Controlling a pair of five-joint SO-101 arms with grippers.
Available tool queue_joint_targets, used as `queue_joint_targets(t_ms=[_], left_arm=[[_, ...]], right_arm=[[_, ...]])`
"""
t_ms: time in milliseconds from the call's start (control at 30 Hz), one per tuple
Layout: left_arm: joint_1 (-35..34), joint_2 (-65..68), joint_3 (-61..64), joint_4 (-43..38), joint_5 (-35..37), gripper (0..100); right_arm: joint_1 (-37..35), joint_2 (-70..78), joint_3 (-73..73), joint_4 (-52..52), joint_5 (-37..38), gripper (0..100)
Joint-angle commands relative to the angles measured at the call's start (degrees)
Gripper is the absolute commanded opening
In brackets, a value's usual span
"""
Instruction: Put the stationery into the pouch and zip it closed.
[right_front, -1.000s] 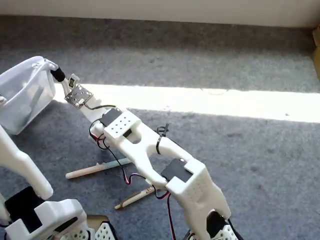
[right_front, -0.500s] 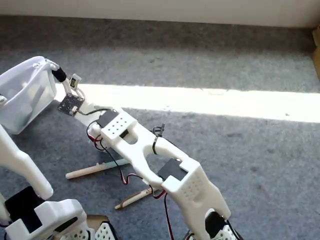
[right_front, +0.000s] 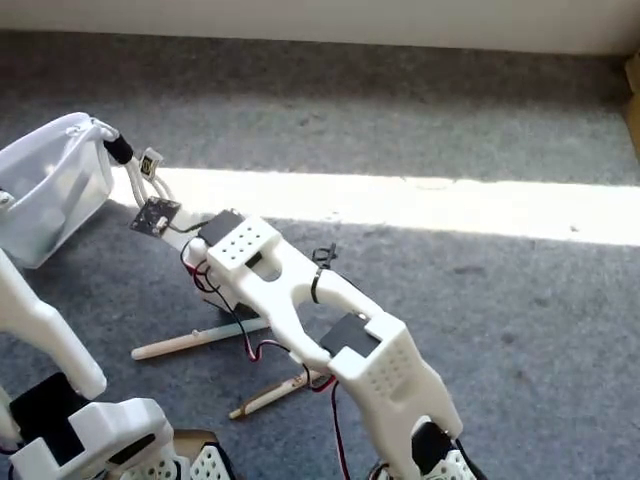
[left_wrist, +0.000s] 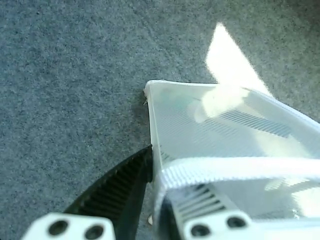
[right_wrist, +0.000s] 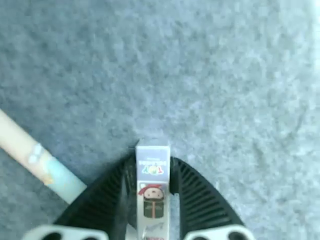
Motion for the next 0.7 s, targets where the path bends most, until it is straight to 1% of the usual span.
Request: queue_joint_targets(t_ms=[0, 233, 433, 667], left_arm=[[3.8, -3.1, -0.5, -0.8, 0.3, 1], [9.6, -3.1, -1.5, -1.1, 0.3, 1], [14.9, -3.1, -3.6, -0.8, 0.3, 1], [22.1, -3.1, -4.3, -1.0, 0.4, 1]], right_arm=[[3.7, -1.7, -6.6, 5.5, 0.5, 0.5], [10.9, -1.7, -15.4, 15.9, 0.2, 0.5], [15.5, -1.8, -16.6, 22.4, -3.8, 0.5], [21.1, -1.8, -16.5, 28.2, -4.0, 0.5]])
